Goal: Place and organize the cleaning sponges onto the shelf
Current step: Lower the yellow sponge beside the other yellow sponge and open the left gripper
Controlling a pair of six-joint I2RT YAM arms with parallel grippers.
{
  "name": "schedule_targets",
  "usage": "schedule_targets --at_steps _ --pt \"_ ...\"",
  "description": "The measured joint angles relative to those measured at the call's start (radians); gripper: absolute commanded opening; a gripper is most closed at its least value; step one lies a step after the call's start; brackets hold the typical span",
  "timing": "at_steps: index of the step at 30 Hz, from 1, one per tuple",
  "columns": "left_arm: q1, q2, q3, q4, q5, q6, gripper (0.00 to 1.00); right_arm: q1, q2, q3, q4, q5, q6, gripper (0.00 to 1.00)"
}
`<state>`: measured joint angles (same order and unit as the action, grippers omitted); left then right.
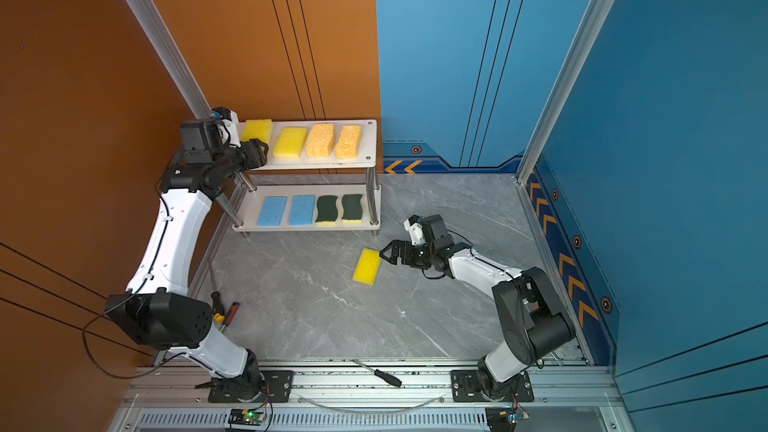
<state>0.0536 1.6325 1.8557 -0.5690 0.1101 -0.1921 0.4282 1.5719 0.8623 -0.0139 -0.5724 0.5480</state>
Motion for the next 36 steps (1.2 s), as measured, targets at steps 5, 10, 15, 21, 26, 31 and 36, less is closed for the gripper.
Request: schedule_targets --at_steps 5,10,15,21,26,31,36 --pt "0.0 0.024 0.002 0.021 0.0 -0.002 0.64 0.0 0.0 0.0 0.0 0.0 0.0 1.0" --pt "0.0 0.03 0.005 0.028 0.0 -0.009 0.65 0.0 0.0 -0.002 0.001 0.0 0.0 1.0" --pt "0.0 0.031 0.005 0.034 0.0 -0.015 0.67 0.0 0.0 -0.003 0.01 0.0 0.003 1.0" --pt "0.0 0.03 0.005 0.034 -0.002 -0.018 0.67 0.0 0.0 -0.003 0.018 0.0 0.004 1.0" --pt "0.0 0.022 -0.001 0.03 -0.005 -0.018 0.67 0.0 0.0 -0.004 0.023 0.0 0.004 1.0" --pt "0.0 0.011 -0.009 0.024 -0.01 -0.018 0.67 0.001 0.0 -0.004 0.026 0.0 0.007 1.0" --pt "0.0 0.01 -0.009 0.023 -0.015 -0.019 0.69 0.004 0.0 -0.004 0.027 0.0 0.008 1.0"
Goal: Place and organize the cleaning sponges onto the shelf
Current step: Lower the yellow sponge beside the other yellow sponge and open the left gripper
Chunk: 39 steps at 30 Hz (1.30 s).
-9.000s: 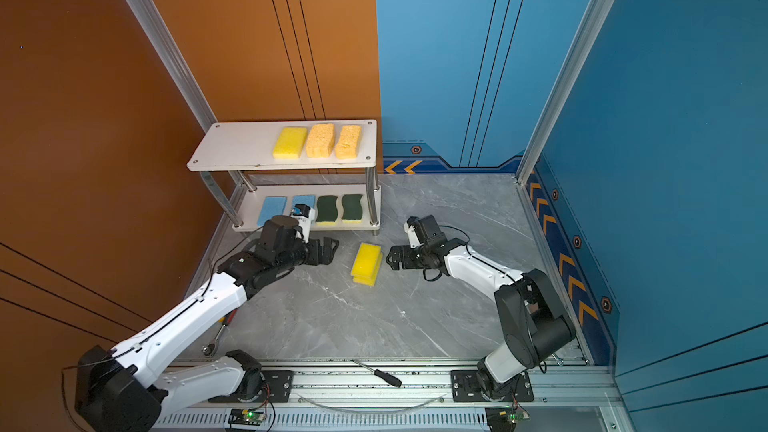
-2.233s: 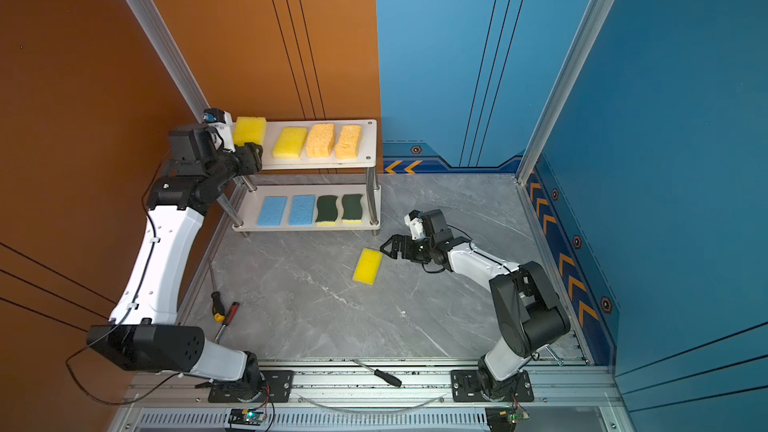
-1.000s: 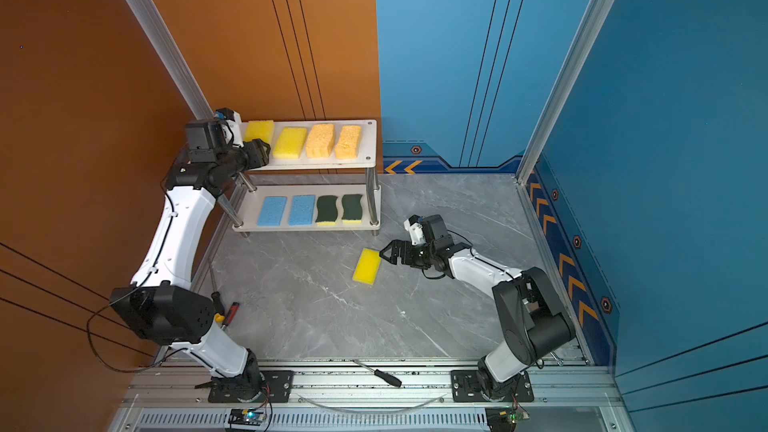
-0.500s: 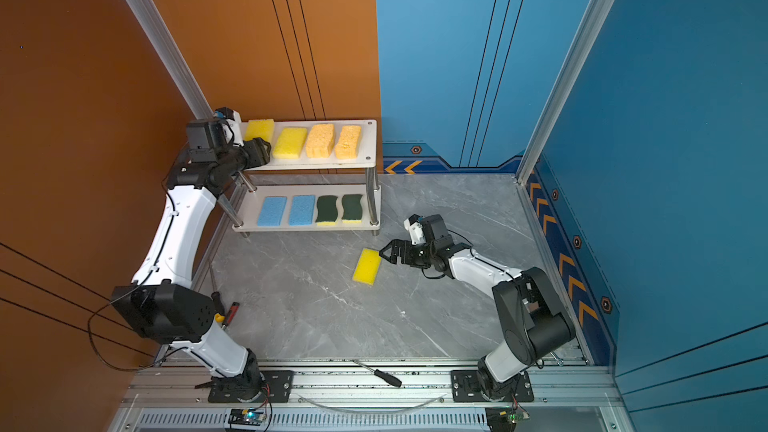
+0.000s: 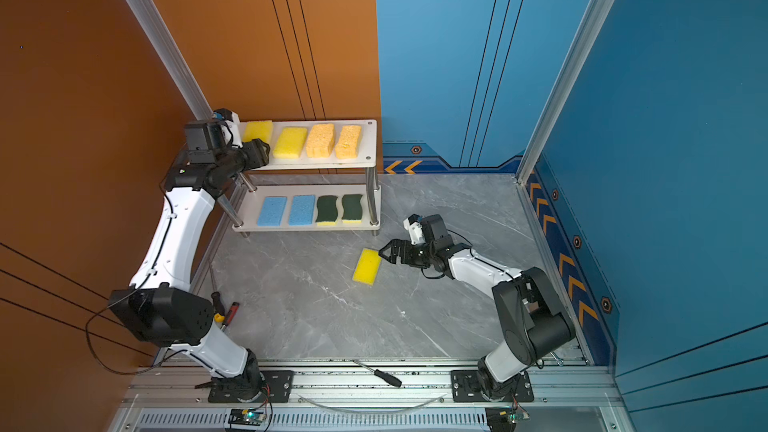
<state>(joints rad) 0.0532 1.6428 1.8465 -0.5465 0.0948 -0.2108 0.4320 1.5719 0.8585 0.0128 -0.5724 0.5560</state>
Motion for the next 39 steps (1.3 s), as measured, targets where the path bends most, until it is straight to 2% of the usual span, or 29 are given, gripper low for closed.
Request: schedule_targets --at_steps 18,39 --pt "-0.002 0.0 0.0 0.0 -0.016 0.0 0.73 0.0 0.0 0.0 0.001 0.0 0.0 1.0" --pt "-0.016 -0.003 -0.013 0.014 -0.034 0.0 0.73 0.0 0.0 -0.007 0.018 0.0 0.003 1.0"
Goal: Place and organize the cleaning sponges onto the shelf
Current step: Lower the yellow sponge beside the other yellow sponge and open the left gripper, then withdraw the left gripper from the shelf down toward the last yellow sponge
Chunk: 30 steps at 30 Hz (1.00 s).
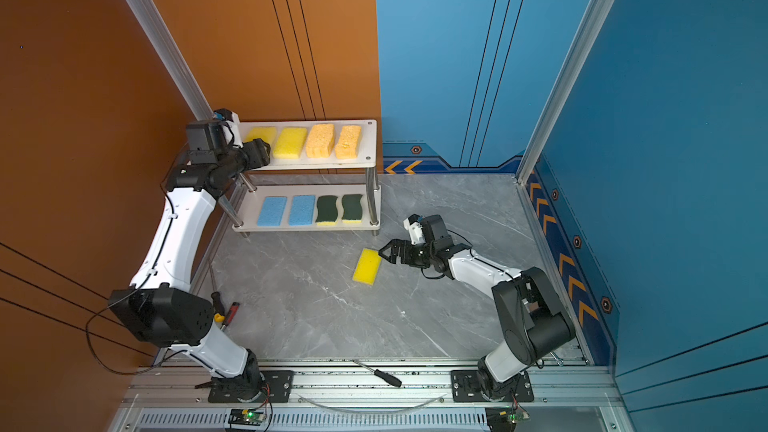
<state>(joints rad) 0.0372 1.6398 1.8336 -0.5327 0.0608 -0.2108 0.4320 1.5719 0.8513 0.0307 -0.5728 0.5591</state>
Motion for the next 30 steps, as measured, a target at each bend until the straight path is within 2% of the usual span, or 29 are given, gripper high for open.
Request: schedule_targets --at_steps 9,15,23,25,30 --pt "-0.012 -0.019 -0.033 0.027 -0.03 0.0 0.77 0.0 0.0 -0.007 0.007 0.0 0.0 1.0" --pt "-0.013 -0.019 -0.033 0.029 -0.031 0.0 0.83 0.0 0.0 -0.009 0.007 0.0 0.0 1.0" --pt "-0.013 -0.023 -0.04 0.036 -0.031 -0.008 0.85 0.0 0.0 -0.01 0.007 0.0 0.0 1.0" --pt "-0.013 -0.028 -0.044 0.036 -0.031 -0.007 0.91 0.0 0.0 -0.01 0.007 0.0 0.0 1.0" --pt "-0.013 -0.043 -0.05 0.024 -0.031 -0.018 0.95 0.0 0.001 -0.01 0.007 0.0 0.0 1.0"
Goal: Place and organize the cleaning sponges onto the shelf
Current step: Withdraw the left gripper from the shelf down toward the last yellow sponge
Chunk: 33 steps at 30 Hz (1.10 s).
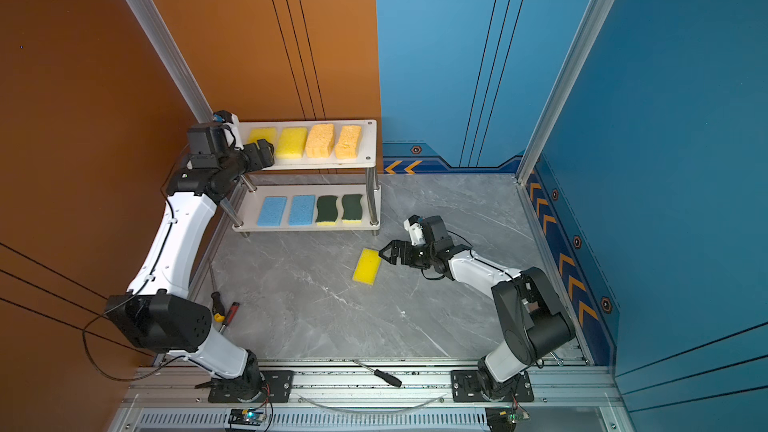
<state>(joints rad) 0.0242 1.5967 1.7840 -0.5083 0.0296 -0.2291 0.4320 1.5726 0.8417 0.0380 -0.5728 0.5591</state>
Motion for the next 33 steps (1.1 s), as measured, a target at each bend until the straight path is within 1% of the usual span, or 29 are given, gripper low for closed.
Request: schedule_targets --at_steps 4,13,19,23,26,28,33 --pt "0.001 -0.011 -0.003 -0.014 0.0 -0.002 0.96 0.0 0.0 0.0 0.0 -0.001 0.001 1.0" --pt "0.012 -0.031 -0.018 -0.024 0.0 -0.008 0.97 0.0 0.0 0.0 0.008 -0.004 0.019 1.0" --pt "0.014 -0.072 -0.044 -0.035 0.002 -0.013 0.97 0.0 0.0 0.0 0.008 -0.005 0.02 1.0" --pt "0.014 -0.135 -0.08 -0.034 0.005 -0.024 0.98 0.0 0.0 0.0 0.009 -0.011 0.026 1.0" --pt "0.012 -0.206 -0.128 -0.026 0.01 -0.035 1.0 0.0 0.002 0.0 0.019 -0.022 0.034 1.0" --pt "0.005 -0.257 -0.167 -0.01 0.016 -0.047 0.99 0.0 0.008 0.0 0.038 -0.031 0.044 1.0" --pt "-0.036 -0.366 -0.274 0.029 0.025 -0.068 0.98 0.002 0.04 0.0 0.073 -0.054 0.07 1.0"
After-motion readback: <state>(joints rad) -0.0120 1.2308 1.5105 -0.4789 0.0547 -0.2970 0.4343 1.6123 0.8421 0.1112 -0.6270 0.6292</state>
